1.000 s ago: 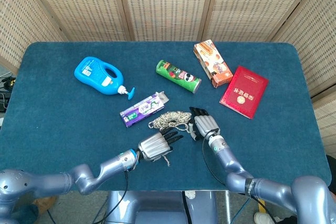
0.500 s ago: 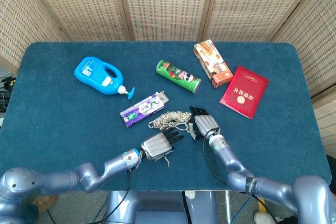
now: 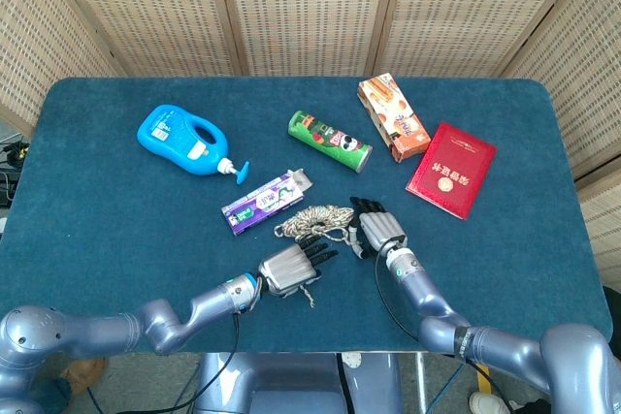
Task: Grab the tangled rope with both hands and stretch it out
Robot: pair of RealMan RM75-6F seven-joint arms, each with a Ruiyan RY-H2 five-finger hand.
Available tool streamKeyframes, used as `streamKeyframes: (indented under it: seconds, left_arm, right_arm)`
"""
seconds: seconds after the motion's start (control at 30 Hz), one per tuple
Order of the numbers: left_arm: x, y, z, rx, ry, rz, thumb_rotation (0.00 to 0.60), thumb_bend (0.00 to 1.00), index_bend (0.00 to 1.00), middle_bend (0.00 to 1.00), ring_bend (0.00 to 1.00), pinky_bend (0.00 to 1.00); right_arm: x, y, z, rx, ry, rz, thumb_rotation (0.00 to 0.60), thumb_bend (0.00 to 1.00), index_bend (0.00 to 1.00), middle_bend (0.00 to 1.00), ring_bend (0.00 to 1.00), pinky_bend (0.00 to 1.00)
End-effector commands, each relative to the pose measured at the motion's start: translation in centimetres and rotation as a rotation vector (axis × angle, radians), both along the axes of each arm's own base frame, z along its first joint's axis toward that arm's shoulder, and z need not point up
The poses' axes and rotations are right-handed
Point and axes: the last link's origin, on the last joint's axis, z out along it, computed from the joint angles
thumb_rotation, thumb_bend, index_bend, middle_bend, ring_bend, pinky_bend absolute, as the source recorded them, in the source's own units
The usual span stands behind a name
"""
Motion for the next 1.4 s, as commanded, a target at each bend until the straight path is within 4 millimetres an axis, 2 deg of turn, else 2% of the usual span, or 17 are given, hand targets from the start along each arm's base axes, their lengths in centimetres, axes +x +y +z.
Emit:
streamKeyframes:
  seconds: [0.03,0.27,0.47,0.63,1.03,1.23,1.4]
  left_arm:
    - [-0.1,-0.1,-0.3,-0.002,0.003,0.006,0.6,0.37,0.47,0.0,0.0,0.0]
    - [0.2,0.1,-0.4,0.01,-0.012,0.007,0.6,0.37,0.47,0.0,0.0,0.0]
    - [0.1,0.1,-0.6,0.015,-0.012,0.006,0.6,0.4,0.52,0.0,0.0,0.0]
    - [0.1,0.1,-0.8,0.016,-0.012,0.009,0.6,0.4,0.53,0.0,0.0,0.0]
    - [-0.1,0.1,-0.9,0.024,-0.024,0.021,0.6,0.44,0.71,0.0,0.0,0.0]
    - [-0.1,0.2,-0.5,0.031,-0.04,0.026,0.6,0.46,0.73,0.0,0.0,0.0]
    - [-0.3,0.2,1.0,0.046,-0.067,0.024,0.6,0.48,0.75,0.0,0.0,0.0]
  right_arm:
    - [0.0,0.0,0.0,0.0,0.003,0.001,0.6,0.43,0.69,0.0,0.0,0.0]
    - [0.0,0.0,0.0,0.002,0.001,-0.002,0.6,0.43,0.69,0.0,0.0,0.0]
    - [0.0,0.0,-0.1,0.004,0.005,0.0,0.6,0.43,0.69,0.0,0.0,0.0]
    - [-0.1,0.0,-0.1,0.003,0.004,-0.002,0.6,0.43,0.69,0.0,0.0,0.0]
    - [-0.1,0.0,0.0,-0.002,0.004,-0.001,0.6,0.43,0.69,0.0,0.0,0.0]
    - [0.0,0.0,0.1,-0.006,0.0,0.002,0.6,0.43,0.69,0.0,0.0,0.0]
    - [0.0,0.0,0.5,-0.019,-0.002,0.007,0.6,0.43,0.69,0.0,0.0,0.0]
